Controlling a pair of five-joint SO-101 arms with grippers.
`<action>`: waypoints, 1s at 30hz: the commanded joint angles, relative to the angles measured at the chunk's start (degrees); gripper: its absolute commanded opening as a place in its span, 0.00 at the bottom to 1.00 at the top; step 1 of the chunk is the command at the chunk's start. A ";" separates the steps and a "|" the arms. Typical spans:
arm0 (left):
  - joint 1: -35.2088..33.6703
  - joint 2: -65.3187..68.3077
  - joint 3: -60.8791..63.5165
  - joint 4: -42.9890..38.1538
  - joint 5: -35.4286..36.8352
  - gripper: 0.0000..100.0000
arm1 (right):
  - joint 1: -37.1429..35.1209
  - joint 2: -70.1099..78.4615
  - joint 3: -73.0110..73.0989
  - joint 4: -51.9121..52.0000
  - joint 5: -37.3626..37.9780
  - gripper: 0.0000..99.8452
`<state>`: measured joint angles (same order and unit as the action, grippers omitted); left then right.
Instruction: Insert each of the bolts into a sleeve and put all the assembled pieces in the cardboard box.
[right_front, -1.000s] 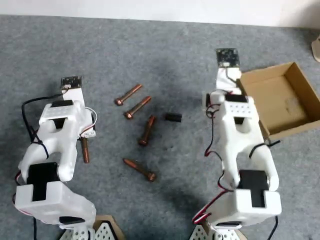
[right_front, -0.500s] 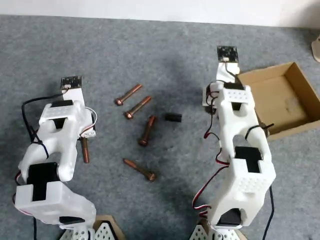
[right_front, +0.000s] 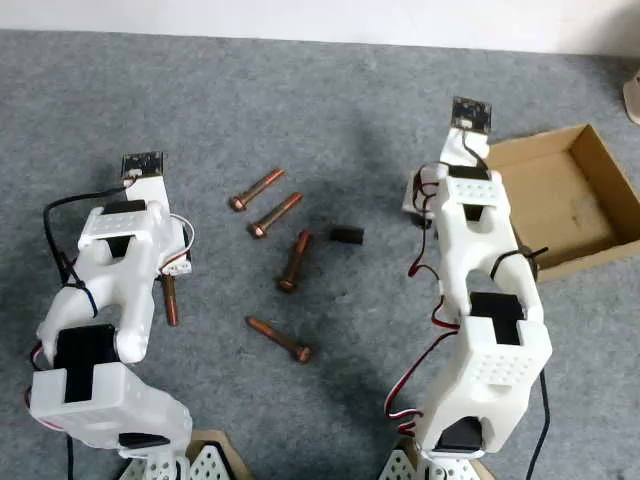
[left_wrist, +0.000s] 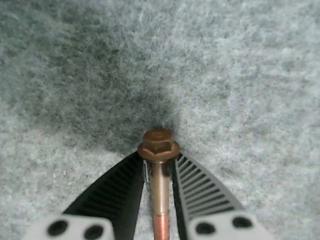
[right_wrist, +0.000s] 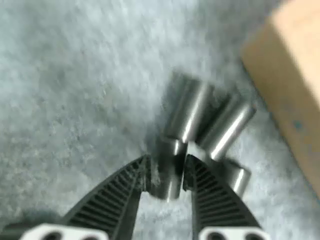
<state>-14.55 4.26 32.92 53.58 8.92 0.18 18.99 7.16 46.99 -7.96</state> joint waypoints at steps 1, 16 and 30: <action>0.13 -2.42 -0.40 -1.41 -0.70 0.01 | 0.66 -0.92 -3.12 2.86 -1.32 0.12; 0.22 -2.42 -0.40 -1.41 -0.70 0.01 | 2.59 8.57 -6.46 -0.57 -0.88 0.12; 0.31 -2.33 -0.40 -1.41 -0.70 0.01 | 3.65 22.55 -28.00 11.12 3.96 0.00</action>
<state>-14.55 4.26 32.92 53.58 8.92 2.29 39.12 -15.16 56.84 -5.14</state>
